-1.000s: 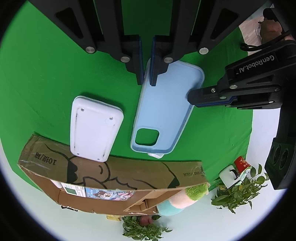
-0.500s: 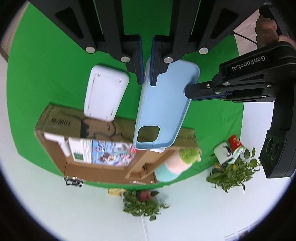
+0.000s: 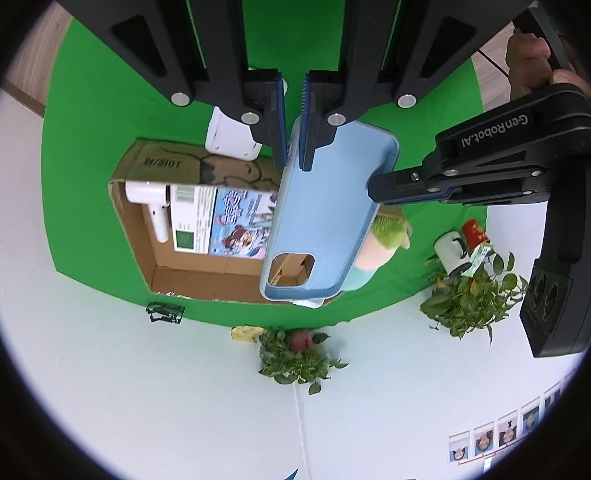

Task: Organize objects
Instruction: 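Lift the light blue case with the left gripper and carry it over the large box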

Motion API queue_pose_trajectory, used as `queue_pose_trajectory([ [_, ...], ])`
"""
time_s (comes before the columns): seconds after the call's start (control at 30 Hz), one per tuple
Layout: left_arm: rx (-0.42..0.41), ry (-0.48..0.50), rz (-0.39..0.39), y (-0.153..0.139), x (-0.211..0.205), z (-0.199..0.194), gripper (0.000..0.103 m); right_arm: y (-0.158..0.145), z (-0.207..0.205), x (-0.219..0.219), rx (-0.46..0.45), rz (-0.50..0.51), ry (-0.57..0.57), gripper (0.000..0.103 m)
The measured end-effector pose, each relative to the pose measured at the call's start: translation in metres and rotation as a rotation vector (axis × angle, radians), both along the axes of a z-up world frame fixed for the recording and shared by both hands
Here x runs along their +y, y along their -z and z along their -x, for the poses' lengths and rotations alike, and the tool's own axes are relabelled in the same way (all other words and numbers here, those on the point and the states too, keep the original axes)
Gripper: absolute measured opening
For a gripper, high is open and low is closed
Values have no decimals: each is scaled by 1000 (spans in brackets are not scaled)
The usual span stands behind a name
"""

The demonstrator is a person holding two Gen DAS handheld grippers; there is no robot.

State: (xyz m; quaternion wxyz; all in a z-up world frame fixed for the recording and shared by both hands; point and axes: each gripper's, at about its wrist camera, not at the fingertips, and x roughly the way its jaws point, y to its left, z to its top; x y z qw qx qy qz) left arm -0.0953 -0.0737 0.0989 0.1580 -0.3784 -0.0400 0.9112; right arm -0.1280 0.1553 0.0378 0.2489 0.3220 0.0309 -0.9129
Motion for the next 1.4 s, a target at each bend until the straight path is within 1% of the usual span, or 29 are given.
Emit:
queue_pose_trajectory([
  [0.1,29,6,10,-13,6,8,4,-8,6,1,20,9,11,6],
  [0.23,45,11,15,-23,11,19,4,-19,15,3,53,14,24,6],
  [0.4,50,13,10,-29,12,35,4,-27,28,3,72,19,28,6],
  [0.63,52,18,14,-33,11,57,3,-28,47,0,64,29,23,6],
  [0.9,34,27,26,-27,15,90,3,-26,71,0,57,35,33,6],
  [1.27,-1,23,46,-4,12,135,3,-6,104,-1,-9,39,33,6],
  [1.4,-12,20,55,4,10,146,3,0,115,-4,-31,43,41,6],
])
